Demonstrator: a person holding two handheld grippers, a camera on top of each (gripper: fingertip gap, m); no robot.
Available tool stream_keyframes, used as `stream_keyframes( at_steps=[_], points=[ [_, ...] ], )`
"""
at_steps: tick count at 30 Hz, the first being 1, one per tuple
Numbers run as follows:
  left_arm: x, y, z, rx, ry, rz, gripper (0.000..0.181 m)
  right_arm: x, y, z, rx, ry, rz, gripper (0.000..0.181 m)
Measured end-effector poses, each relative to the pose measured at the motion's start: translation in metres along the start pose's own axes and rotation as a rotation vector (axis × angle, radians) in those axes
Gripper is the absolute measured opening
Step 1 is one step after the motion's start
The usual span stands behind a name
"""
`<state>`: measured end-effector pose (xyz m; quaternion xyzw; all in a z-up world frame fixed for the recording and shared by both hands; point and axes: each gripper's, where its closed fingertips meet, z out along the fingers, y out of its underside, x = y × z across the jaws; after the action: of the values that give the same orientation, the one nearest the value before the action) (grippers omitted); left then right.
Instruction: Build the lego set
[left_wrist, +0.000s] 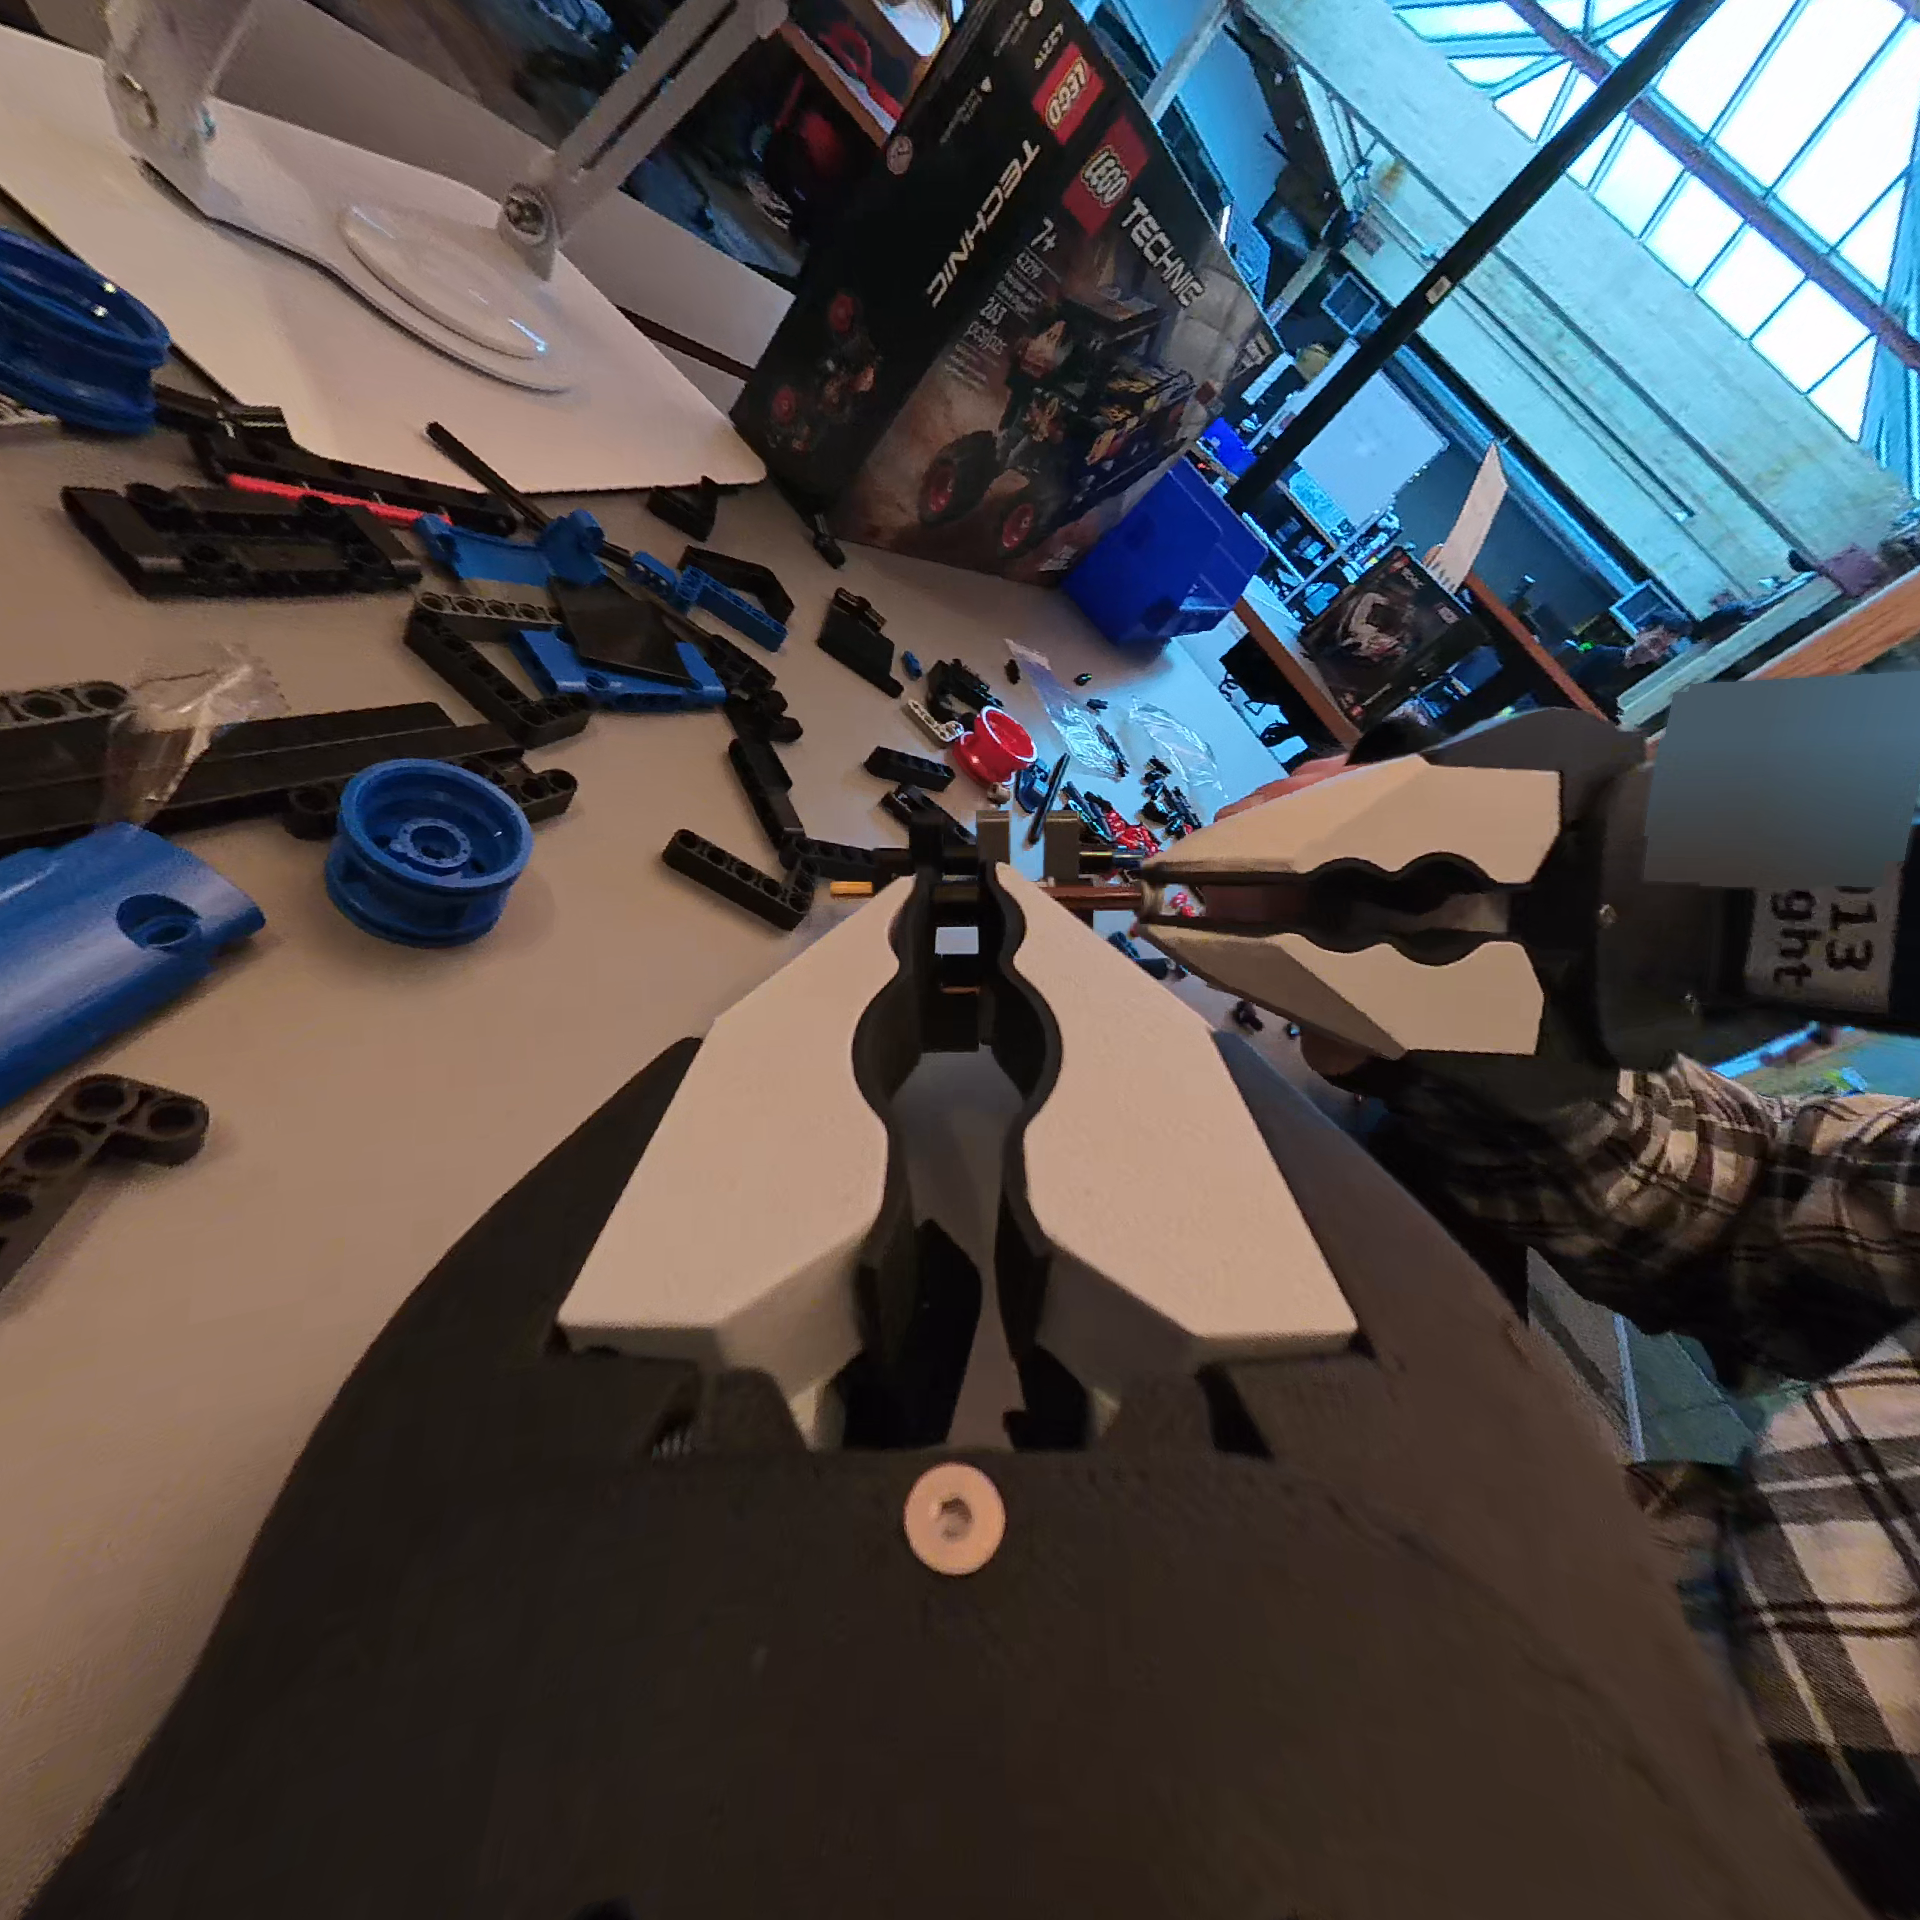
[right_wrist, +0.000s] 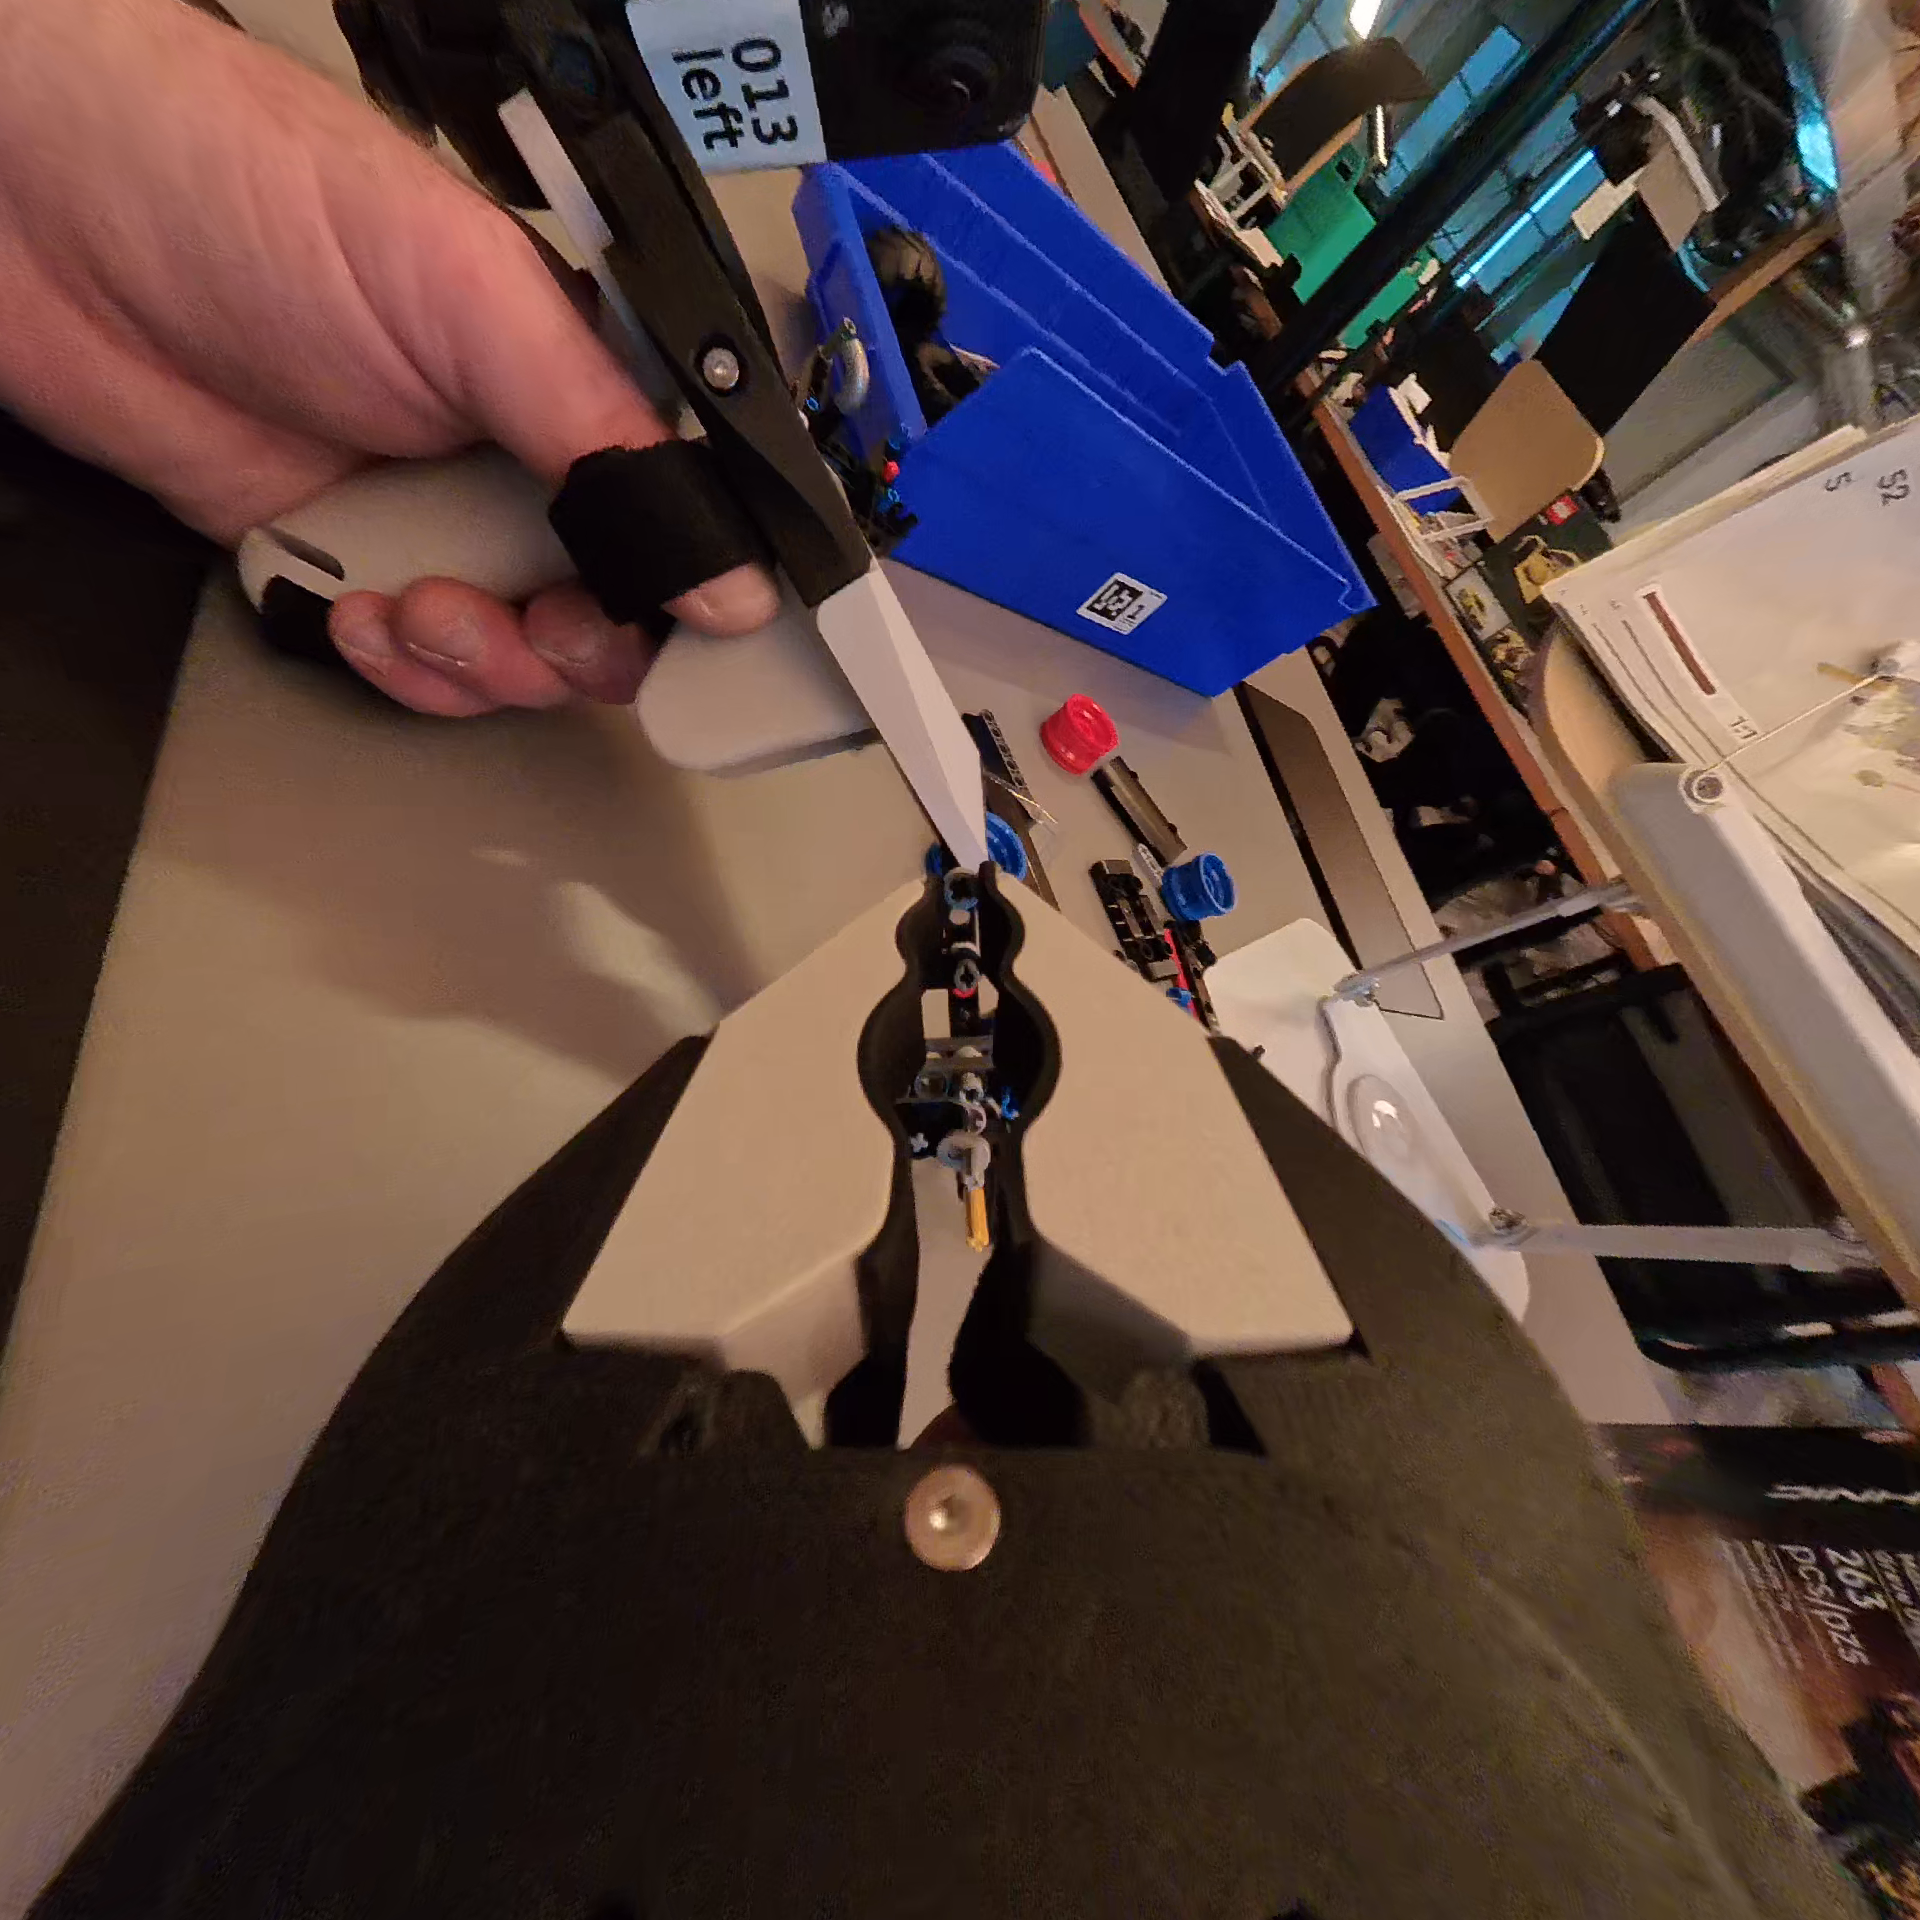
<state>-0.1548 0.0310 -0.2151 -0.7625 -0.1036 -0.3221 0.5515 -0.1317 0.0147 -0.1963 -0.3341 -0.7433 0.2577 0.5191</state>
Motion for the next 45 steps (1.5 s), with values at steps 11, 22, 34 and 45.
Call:
stream_keyframes(
  at_steps=[11, 22, 34, 45],
  points=[
    [-0.007, 0.001, 0.0, -0.002, -0.04, -0.006, 0.004, 0.0, 0.005, 0.007, -0.065, 0.093, -0.085, 0.002],
    [-0.009, -0.002, -0.002, 0.014, -0.116, 0.088, 0.004, 0.0, 0.008, 0.011, -0.07, 0.002, 0.178, 0.002],
    [0.009, -0.002, 0.007, 0.03, -0.066, 0.141, 0.004, 0.005, 0.014, 0.012, -0.071, 0.009, 0.211, 0.003],
    [0.015, -0.009, 0.005, 0.059, -0.087, 0.217, 0.004, 0.007, 0.009, 0.005, -0.038, -0.03, 0.204, 0.003]
  ],
)
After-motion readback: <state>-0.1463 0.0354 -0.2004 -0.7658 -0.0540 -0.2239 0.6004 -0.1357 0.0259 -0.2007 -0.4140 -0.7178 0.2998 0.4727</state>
